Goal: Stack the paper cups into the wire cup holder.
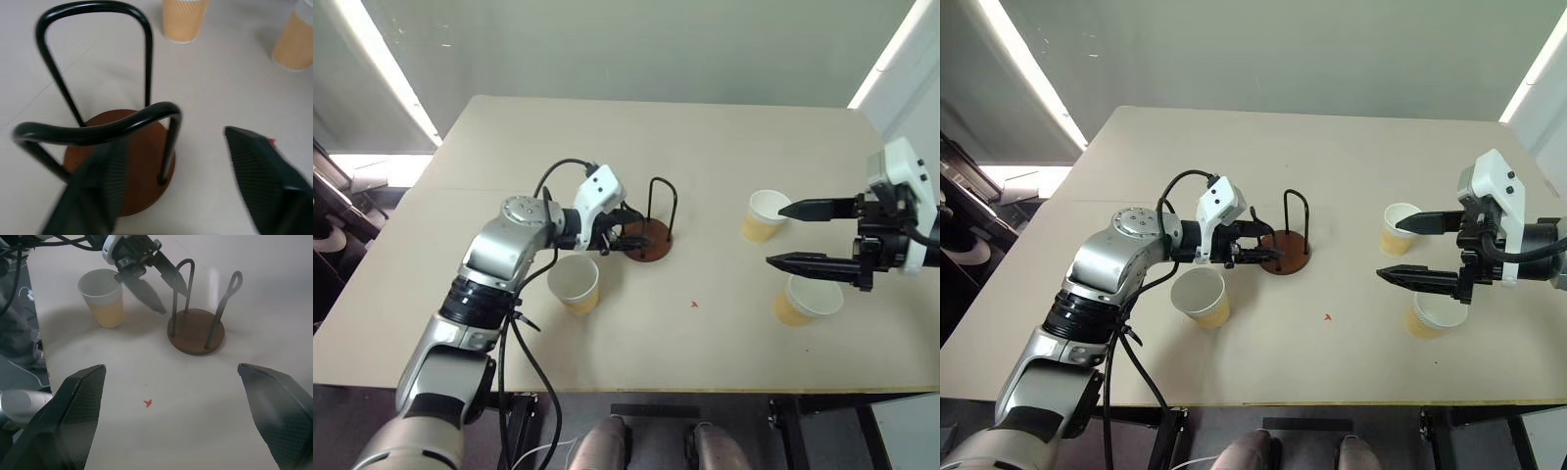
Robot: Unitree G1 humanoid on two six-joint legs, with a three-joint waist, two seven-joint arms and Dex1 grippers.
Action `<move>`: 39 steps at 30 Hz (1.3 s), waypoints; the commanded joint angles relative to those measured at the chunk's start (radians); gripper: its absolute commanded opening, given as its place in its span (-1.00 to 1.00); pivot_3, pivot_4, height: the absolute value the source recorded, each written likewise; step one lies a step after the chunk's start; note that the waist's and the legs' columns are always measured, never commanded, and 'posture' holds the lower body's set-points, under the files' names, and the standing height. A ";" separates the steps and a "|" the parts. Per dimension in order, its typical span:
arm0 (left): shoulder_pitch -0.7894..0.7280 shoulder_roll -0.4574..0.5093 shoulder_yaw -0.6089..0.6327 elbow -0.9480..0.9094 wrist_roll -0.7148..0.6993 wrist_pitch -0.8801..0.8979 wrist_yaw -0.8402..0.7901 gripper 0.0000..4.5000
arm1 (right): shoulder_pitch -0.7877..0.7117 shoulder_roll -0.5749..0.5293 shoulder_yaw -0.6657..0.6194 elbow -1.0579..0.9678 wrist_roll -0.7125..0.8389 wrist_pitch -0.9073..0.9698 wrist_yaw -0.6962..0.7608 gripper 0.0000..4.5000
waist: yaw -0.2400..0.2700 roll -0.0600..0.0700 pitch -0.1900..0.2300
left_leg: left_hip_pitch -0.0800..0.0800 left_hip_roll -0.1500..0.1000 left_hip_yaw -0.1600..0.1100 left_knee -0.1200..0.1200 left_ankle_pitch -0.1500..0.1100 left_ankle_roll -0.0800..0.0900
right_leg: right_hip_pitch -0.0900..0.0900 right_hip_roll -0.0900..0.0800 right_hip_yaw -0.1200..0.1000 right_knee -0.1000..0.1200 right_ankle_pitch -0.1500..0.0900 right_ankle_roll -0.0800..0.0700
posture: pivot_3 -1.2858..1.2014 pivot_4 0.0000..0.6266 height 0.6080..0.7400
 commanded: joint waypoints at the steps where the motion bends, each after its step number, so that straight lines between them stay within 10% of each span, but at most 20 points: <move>1: -0.032 -0.009 0.007 0.004 0.010 -0.033 -0.011 -0.35 | 0.003 -0.024 -0.060 -0.019 0.002 -0.014 -0.010 1.00 | 0.000 0.000 0.000 | 0.000 0.000 0.000 0.000 0.000 0.000 | 0.000 0.000 0.000 0.000 0.000 0.000 | 0.03 -0.52 1.00; 5: -0.042 -0.012 0.007 0.026 0.018 -0.053 -0.021 -1.00 | 0.031 -0.005 -0.068 -0.028 -0.033 -0.045 -0.043 1.00 | 0.000 0.000 0.000 | 0.000 0.000 0.000 0.000 0.000 0.000 | 0.000 0.000 0.000 0.000 0.000 0.000 | 0.03 -0.52 1.00; 39: -0.076 -0.113 -0.192 -0.021 0.062 -0.193 -0.346 -1.00 | 0.312 -0.151 -0.384 -0.156 0.043 0.042 0.142 1.00 | 0.008 0.000 0.000 | 0.000 0.000 0.001 0.000 0.000 0.001 | 0.001 0.000 0.001 0.000 0.000 0.001 | 0.03 -0.52 1.00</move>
